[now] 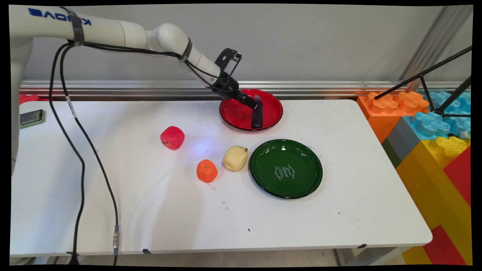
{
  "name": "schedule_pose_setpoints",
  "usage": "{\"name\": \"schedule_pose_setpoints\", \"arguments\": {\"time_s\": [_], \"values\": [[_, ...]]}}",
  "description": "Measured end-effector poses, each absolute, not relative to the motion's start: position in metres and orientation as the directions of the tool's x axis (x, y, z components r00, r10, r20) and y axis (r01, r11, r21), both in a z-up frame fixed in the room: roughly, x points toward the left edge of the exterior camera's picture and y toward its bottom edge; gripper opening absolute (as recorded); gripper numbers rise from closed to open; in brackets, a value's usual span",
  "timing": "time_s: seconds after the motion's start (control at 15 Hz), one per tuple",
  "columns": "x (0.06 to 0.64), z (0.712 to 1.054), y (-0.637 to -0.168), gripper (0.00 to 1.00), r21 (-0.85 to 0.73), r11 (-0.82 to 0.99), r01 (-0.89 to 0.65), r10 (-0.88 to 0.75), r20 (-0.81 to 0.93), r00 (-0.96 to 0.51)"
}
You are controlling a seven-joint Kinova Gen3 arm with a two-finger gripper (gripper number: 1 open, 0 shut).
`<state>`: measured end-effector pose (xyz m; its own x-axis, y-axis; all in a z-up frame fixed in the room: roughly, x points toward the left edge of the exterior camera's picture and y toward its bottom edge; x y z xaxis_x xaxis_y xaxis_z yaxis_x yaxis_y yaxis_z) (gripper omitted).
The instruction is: Pick up the eggplant from the red plate
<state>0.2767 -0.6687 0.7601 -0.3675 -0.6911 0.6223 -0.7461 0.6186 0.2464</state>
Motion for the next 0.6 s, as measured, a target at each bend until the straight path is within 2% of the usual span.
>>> {"name": "schedule_pose_setpoints", "arguments": {"time_s": [0.6], "values": [[0.253, 0.756, -0.658, 1.00, 0.311, 0.547, -0.777, -0.750, 0.593, -0.291]]}}
